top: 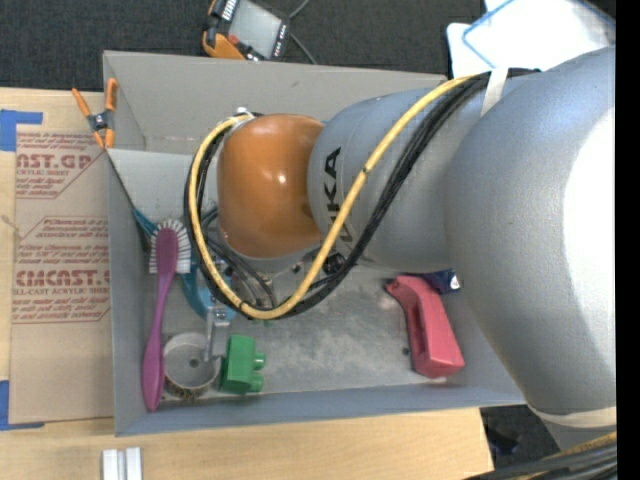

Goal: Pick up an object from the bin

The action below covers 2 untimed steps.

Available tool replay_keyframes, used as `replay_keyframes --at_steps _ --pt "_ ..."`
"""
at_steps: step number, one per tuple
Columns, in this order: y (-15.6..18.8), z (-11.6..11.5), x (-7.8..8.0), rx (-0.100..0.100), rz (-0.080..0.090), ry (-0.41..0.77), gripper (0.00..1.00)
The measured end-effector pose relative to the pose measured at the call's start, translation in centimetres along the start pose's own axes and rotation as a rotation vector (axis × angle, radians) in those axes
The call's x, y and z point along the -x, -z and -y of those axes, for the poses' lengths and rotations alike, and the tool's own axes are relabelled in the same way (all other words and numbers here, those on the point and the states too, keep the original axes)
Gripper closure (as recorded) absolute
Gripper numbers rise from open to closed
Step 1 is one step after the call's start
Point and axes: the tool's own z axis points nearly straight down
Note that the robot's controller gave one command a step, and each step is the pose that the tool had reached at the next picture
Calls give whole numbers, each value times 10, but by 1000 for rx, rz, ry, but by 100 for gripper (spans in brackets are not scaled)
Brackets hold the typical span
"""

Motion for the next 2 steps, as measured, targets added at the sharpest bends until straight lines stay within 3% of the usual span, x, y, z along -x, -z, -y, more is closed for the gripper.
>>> replay_keyframes --at_steps 1,2 --pt "99 -4 6 0 -1 -11 0" --pt "97 5 1 -2 -2 -13 0"
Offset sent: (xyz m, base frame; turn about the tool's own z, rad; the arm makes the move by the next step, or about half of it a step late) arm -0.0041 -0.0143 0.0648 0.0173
